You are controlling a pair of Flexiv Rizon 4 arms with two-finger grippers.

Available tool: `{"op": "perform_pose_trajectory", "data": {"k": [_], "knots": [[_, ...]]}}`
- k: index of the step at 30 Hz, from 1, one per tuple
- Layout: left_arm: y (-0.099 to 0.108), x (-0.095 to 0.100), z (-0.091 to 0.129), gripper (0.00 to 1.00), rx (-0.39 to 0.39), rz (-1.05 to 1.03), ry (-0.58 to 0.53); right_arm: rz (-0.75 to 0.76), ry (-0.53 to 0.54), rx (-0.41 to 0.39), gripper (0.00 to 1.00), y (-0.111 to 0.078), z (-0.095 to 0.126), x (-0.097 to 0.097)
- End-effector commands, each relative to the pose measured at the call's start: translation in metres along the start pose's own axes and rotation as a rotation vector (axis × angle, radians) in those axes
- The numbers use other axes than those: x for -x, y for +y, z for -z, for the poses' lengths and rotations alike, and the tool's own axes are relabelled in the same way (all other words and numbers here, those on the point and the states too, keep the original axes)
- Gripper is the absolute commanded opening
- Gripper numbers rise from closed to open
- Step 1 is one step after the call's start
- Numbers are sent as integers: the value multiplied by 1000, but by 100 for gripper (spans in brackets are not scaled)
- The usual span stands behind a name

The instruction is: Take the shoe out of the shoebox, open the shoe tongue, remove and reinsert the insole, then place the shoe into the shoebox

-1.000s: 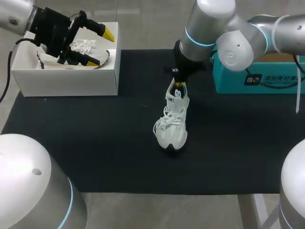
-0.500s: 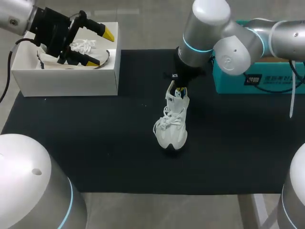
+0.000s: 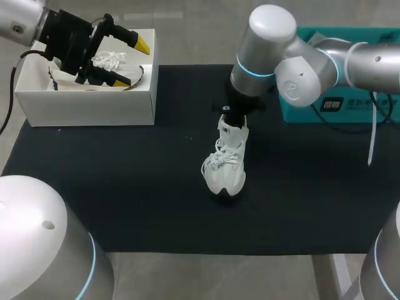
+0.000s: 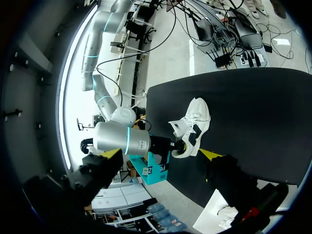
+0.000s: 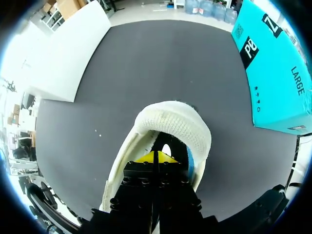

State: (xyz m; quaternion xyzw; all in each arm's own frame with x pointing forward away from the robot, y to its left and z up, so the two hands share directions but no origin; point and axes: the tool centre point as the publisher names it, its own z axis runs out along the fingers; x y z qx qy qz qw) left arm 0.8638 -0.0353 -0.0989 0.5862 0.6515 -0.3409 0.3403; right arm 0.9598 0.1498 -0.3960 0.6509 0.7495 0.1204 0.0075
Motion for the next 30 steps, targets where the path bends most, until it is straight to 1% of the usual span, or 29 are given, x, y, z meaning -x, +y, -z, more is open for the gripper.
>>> {"op": "perform_pose_trajectory", "data": {"k": [1,5,8,16,21,23,26,30], "knots": [[1,0,0,100,-1,0,5,19,-16,33,0,-2,19,-7],[1,0,0,100,-1,0,5,33,-39,59,0,2,37,-7],[1,0,0,100,-1,0,5,42,-57,68,0,4,44,-5],[1,0,0,100,-1,0,5,36,-98,50,0,9,41,6],[1,0,0,100,-1,0,5,25,-108,37,0,11,30,10],[1,0,0,100,-1,0,5,25,-127,24,0,11,27,10],[1,0,0,100,-1,0,5,17,-126,27,0,10,29,10],[1,0,0,100,-1,0,5,7,-133,48,0,11,38,8]]}}
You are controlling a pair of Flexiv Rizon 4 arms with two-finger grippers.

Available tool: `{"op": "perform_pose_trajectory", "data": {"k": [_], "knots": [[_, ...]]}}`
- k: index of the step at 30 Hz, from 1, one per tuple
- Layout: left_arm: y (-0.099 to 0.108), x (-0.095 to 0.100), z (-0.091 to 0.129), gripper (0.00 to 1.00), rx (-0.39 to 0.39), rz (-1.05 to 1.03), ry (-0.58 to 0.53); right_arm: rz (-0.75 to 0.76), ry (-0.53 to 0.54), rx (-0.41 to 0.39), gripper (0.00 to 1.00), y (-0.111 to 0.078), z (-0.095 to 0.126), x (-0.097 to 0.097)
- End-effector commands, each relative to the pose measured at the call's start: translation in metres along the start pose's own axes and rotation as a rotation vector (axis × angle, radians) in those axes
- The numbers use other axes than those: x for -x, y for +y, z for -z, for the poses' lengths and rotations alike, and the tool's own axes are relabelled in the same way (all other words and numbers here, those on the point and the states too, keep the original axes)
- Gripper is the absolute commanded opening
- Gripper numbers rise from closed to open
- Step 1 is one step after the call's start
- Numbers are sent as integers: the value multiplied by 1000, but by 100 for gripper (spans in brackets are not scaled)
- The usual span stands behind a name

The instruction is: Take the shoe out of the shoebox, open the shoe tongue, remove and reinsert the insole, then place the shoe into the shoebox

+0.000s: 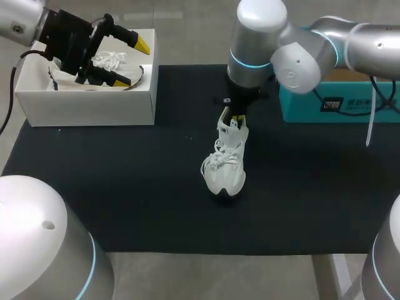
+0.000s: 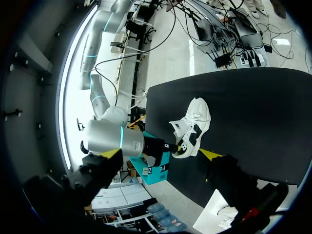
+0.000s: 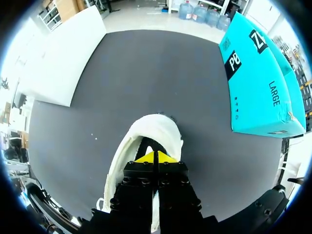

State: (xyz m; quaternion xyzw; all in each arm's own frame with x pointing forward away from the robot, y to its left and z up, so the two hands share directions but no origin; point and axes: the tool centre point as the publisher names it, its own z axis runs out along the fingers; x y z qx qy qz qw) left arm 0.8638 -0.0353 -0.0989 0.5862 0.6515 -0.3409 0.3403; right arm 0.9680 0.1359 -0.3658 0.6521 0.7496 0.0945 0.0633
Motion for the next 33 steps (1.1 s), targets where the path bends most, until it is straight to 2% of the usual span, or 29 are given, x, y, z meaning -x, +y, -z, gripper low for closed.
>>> {"op": "perform_pose_trajectory", "data": {"k": [1,14,33], "knots": [[1,0,0,100,-1,0,5,-12,-18,20,0,-1,10,-1],[1,0,0,100,-1,0,5,-60,-44,24,0,-4,7,14],[1,0,0,100,-1,0,5,-80,2,-61,0,-19,-34,1]]}}
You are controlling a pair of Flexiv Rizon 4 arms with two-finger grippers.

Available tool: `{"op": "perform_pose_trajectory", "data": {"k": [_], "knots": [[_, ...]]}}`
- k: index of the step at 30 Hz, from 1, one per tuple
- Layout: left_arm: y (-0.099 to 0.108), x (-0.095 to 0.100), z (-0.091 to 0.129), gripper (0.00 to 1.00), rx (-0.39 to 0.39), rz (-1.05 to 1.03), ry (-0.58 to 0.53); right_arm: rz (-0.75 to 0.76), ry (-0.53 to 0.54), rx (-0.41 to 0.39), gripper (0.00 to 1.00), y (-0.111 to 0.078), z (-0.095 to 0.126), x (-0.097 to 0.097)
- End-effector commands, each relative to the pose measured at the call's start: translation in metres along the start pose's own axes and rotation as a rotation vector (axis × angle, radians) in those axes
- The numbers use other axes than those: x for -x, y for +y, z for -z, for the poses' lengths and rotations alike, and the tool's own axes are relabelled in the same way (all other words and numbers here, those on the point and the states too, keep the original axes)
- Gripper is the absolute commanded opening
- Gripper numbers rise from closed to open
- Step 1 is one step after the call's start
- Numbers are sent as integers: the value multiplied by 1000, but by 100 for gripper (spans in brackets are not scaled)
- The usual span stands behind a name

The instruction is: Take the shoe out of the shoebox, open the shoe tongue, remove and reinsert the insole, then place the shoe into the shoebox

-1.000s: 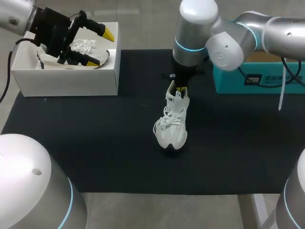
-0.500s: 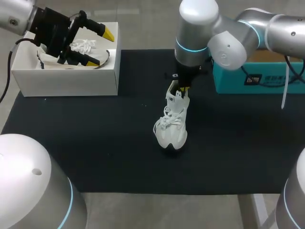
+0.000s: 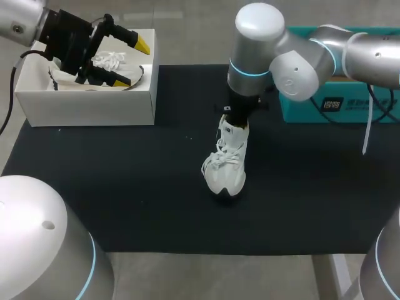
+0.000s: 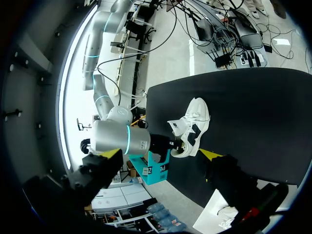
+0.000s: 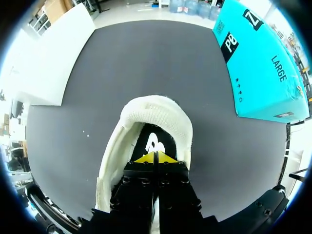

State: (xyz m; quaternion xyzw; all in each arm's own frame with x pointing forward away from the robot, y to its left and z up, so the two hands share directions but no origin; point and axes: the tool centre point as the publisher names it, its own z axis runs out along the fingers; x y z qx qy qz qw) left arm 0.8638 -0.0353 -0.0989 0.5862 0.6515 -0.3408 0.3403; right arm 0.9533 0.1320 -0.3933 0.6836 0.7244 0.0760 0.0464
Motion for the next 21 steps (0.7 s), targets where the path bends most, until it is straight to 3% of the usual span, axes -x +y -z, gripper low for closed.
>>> {"op": "perform_pose_trajectory", "data": {"k": [1,13,21], "knots": [[1,0,0,100,-1,0,5,5,8,-17,0,2,-11,-1],[1,0,0,100,-1,0,5,2,-50,78,0,9,31,-4],[1,0,0,100,-1,0,5,-12,-54,50,0,9,18,1]]}}
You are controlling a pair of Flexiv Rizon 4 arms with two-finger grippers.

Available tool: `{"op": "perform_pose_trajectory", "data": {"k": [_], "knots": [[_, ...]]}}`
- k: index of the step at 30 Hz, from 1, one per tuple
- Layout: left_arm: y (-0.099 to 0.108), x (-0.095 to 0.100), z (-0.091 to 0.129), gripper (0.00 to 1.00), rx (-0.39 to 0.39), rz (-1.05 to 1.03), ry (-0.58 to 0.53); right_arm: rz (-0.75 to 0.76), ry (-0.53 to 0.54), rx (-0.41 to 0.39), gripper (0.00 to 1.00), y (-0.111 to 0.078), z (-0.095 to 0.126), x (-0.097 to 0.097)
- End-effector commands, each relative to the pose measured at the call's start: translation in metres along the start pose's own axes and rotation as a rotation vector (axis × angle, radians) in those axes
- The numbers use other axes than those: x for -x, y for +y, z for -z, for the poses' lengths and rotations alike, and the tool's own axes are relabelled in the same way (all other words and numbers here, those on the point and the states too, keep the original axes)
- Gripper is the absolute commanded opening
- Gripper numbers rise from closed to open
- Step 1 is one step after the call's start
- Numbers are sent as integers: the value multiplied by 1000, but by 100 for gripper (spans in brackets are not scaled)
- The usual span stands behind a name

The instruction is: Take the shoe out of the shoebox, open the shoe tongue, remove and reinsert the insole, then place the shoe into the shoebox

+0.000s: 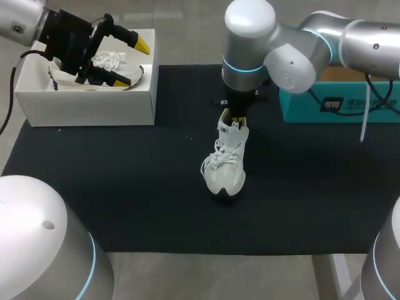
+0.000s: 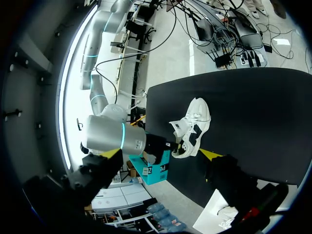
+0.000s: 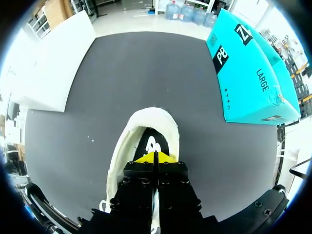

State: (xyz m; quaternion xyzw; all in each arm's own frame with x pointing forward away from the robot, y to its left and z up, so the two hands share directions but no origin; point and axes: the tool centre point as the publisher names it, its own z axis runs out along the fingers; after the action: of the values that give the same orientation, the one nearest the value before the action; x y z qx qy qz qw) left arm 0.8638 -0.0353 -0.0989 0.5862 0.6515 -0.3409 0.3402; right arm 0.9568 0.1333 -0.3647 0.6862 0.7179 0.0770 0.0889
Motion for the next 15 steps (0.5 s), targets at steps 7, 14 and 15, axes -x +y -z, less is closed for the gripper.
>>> {"op": "perform_pose_trajectory", "data": {"k": [7,14,15], "knots": [[1,0,0,100,0,0,5,-22,10,-48,0,-6,-24,-1],[1,0,0,100,0,0,5,-22,20,-65,0,-10,-33,-5],[1,0,0,100,0,0,5,-22,22,-65,0,-10,-35,-5]]}}
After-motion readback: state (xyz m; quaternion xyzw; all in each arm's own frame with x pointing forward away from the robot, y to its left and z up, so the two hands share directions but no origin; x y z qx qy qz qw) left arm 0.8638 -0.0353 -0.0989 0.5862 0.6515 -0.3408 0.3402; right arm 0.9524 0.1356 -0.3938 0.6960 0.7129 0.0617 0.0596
